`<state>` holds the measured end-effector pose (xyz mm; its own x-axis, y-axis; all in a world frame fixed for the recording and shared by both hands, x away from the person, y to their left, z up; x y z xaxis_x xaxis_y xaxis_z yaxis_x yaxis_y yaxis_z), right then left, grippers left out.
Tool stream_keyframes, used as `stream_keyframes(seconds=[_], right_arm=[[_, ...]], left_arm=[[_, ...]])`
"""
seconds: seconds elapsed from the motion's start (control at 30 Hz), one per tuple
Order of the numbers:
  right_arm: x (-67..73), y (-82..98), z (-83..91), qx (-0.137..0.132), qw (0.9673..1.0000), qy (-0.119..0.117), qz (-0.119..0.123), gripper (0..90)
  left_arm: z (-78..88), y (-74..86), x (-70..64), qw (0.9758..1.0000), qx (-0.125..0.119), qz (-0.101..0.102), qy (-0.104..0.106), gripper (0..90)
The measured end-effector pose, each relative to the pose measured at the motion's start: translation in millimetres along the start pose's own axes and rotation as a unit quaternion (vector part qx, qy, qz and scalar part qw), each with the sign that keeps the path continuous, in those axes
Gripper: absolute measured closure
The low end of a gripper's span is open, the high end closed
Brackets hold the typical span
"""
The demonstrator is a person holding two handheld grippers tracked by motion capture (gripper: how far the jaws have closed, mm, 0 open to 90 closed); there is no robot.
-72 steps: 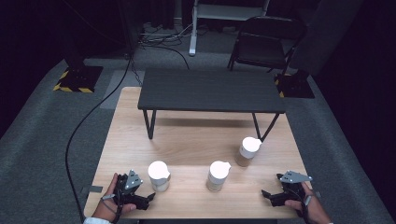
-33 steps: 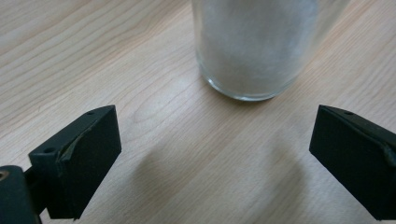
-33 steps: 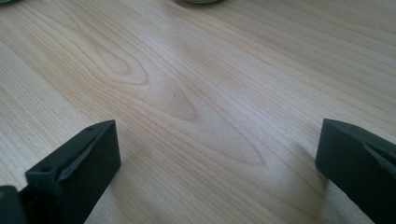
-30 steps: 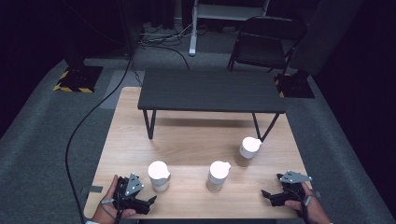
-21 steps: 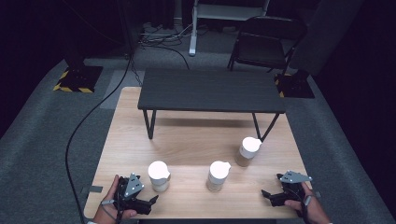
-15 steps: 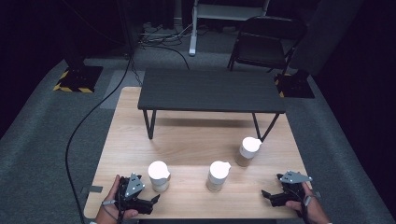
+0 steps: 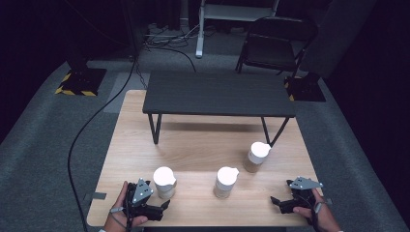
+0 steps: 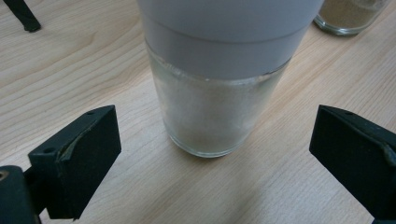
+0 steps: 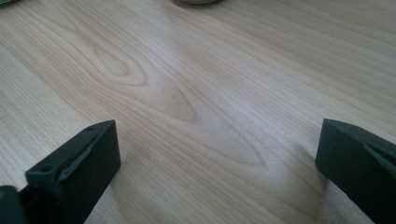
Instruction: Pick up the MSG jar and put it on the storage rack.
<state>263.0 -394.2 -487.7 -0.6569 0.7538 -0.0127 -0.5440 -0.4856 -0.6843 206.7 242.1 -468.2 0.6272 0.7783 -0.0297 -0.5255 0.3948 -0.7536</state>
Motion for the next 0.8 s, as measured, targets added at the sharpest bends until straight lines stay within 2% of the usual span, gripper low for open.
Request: stream_keyframes(seconds=[0.23,0.4,0.5,0.53,0.63,0.8], right_arm=[[0.0,0.0,0.0,0.0,1.0,0.0,0.0,0.0],[0.0,0.0,0.0,0.0,1.0,0.0,0.0,0.0],[0.0,0.0,0.0,0.0,1.0,0.0,0.0,0.0],[0.0,0.0,0.0,0.0,1.0,0.0,0.0,0.0],[0.0,0.0,0.0,0.0,1.0,0.0,0.0,0.0],[0.0,0.0,0.0,0.0,1.0,0.0,0.0,0.0]], left_arm=[[-0.7,-1.0,-2.0,0.9998,-0.016,0.015,0.004,2.0],[-2.4,-2.8,-4.4,0.9997,-0.018,0.014,0.001,2.2],[-3.9,-2.8,-4.5,0.9994,-0.023,0.024,-0.001,2.4],[-5.3,-3.2,-5.8,0.9992,-0.026,0.029,-0.007,2.4],[-7.8,-4.0,-6.6,0.9987,-0.034,0.038,-0.008,2.9],[-11.2,-5.4,-10.8,0.9981,-0.038,0.04,-0.025,3.8]])
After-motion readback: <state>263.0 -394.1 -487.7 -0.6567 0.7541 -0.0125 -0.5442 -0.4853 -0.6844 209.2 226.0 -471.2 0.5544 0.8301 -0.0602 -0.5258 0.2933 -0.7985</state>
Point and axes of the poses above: each handheld gripper's, and its own axes: z roughly backward along the jaws, y roughly out of its underside, x roughly to its left, the point moved 4 cm from there along -z, roughly forward along the jaws, and after that the axes turned 3 degrees about x, right-handed, at the moved point
